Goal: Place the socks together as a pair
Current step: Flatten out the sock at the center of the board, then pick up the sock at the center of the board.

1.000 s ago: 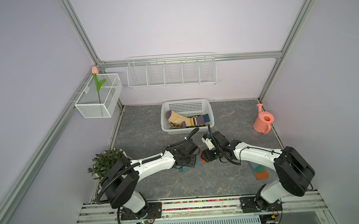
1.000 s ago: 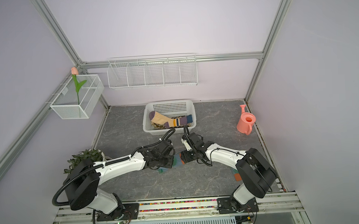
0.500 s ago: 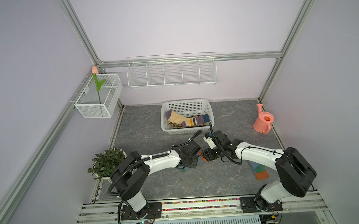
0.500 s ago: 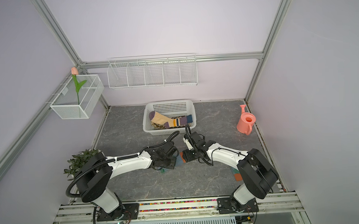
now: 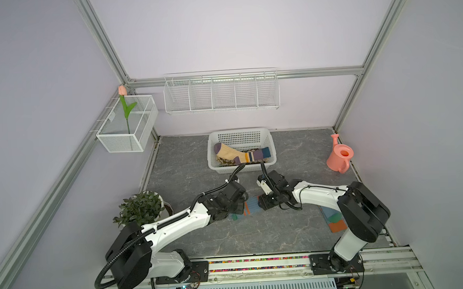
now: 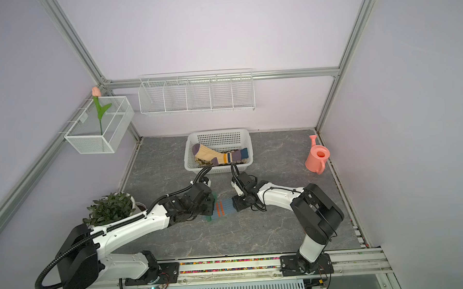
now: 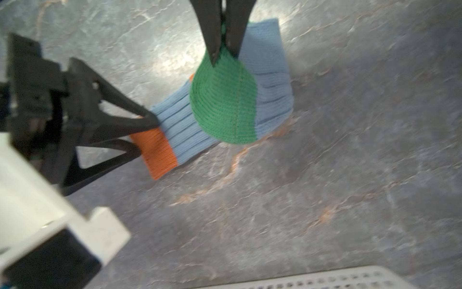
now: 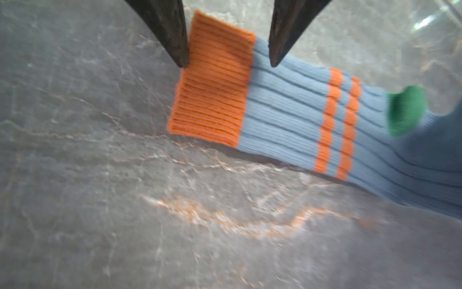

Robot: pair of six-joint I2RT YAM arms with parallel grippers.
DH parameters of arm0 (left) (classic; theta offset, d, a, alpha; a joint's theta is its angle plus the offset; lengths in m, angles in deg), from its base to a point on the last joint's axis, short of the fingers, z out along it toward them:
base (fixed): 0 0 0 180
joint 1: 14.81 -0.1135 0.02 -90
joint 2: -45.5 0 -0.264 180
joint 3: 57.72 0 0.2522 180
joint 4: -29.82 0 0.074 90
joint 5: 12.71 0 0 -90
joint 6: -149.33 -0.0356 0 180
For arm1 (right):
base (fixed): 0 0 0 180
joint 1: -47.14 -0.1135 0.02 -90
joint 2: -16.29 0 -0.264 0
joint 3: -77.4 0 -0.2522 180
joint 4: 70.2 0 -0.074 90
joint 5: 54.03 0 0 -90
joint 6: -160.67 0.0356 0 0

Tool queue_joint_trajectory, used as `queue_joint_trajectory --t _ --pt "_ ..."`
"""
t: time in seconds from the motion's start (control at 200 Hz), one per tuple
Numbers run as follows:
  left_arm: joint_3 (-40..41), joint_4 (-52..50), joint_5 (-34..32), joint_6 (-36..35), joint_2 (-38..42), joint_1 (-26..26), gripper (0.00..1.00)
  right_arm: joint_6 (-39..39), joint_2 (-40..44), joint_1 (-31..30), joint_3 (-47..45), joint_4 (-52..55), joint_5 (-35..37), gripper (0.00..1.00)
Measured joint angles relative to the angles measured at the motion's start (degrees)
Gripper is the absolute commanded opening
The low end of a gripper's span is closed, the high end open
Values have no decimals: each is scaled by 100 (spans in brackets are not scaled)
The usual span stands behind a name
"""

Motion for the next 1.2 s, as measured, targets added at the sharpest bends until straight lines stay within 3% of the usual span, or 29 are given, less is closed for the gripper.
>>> queue_joint_trajectory --t 0.135,0.31,0.455,0.56,0.75,0.88,1.2 --pt "555 -105 -487 299 789 -9 3 -22 2 4 24 188 348 52" --pt "1263 -26 -931 568 1746 -142 30 -22 81 7 -2 463 798 51" --pt "1412 -46 -1121 645 1797 -275 56 -22 334 7 -109 903 1156 51" --pt "1410 -96 -1292 743 1775 -275 68 -22 776 9 -315 1134 1316 52" --pt "1373 -173 -1464 758 1832 -275 68 -70 1845 275 -409 1598 1589 59" --pt "1353 173 -1250 643 1698 -275 67 -107 2402 1198 -568 1676 1641 62" --pt "968 933 -192 496 116 -275 66 -109 2317 2863 -634 1845 1764 62"
